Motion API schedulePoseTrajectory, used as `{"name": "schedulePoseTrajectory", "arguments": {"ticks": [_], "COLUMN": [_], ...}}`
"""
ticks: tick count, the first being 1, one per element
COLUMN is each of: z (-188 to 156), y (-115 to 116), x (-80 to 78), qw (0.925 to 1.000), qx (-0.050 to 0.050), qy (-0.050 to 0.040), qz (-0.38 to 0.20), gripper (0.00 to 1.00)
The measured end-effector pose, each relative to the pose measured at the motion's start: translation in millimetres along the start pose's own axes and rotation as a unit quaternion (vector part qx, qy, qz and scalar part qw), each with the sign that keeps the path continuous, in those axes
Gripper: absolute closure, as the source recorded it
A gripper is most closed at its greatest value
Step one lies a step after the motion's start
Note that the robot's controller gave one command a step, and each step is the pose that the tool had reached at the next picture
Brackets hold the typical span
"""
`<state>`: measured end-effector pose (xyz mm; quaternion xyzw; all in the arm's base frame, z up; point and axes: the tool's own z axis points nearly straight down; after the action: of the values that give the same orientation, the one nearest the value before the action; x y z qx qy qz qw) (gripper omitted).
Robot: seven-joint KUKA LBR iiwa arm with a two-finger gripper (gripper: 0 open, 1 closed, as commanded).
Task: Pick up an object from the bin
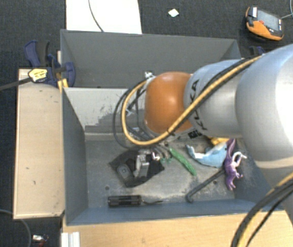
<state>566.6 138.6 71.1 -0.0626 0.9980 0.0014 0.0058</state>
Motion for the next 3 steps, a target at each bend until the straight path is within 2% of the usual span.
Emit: {"name": "schedulePoseTrajectory", "arguments": {"ticks": [1,2,3], "z": [0.0,-0.8,-2.1], "y": [-7.4,-6.0,-6.9], "x": [6.7,4.8,4.3], "qw": [1.0000,1.0000,0.9999], "qx": [0.000,-0.001,-0.001], "qy": [0.0009,-0.0012,-0.0021], "qz": [0.009,0.008,0.012], "gripper": [0.00,0.00,1.00]}}
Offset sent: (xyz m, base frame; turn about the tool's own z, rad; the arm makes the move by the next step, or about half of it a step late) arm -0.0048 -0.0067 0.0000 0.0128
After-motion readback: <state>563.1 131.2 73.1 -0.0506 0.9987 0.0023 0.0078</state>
